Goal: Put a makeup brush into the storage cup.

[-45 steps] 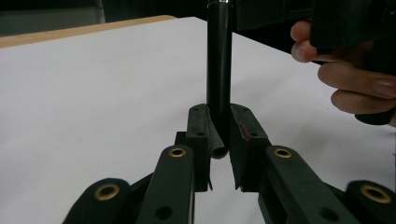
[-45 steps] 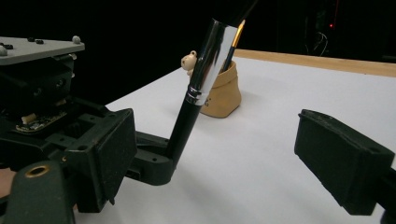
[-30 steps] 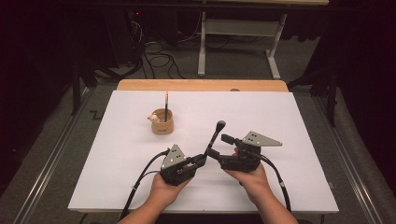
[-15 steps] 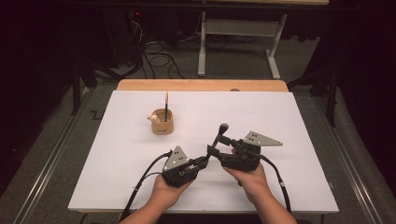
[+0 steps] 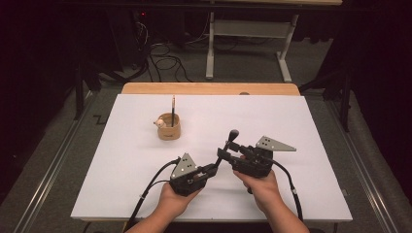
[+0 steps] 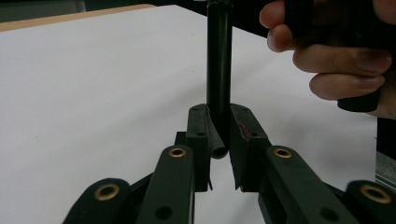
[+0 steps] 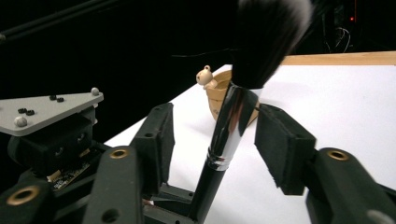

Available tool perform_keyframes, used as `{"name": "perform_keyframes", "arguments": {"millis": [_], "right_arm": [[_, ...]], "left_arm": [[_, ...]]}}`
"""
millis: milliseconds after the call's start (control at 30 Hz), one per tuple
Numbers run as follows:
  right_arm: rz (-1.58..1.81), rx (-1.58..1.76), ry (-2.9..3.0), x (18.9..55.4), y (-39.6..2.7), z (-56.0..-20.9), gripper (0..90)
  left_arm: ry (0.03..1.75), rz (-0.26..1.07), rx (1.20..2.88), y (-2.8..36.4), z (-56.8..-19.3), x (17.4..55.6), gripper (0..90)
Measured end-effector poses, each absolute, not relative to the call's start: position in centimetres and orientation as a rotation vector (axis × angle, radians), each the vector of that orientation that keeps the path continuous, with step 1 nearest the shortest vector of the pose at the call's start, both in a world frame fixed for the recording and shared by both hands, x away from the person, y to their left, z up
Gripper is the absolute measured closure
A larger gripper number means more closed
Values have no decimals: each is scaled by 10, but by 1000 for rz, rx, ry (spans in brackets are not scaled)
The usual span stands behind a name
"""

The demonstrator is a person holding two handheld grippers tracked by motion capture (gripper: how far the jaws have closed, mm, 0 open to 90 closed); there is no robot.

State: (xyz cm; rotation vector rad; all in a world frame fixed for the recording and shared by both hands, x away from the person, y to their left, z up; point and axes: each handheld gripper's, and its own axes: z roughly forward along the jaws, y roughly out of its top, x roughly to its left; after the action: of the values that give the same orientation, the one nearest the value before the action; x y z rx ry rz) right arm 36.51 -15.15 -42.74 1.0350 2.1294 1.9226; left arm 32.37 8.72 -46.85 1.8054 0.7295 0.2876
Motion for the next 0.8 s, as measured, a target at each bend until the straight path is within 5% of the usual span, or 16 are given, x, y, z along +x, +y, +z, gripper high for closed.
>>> {"name": "perform_keyframes", "arguments": {"millis": [800], "right_arm": [[1971,1098,2110,368,-157,-430,687]], "left_arm": [[726,292,1803,87,-469,323,792]]}}
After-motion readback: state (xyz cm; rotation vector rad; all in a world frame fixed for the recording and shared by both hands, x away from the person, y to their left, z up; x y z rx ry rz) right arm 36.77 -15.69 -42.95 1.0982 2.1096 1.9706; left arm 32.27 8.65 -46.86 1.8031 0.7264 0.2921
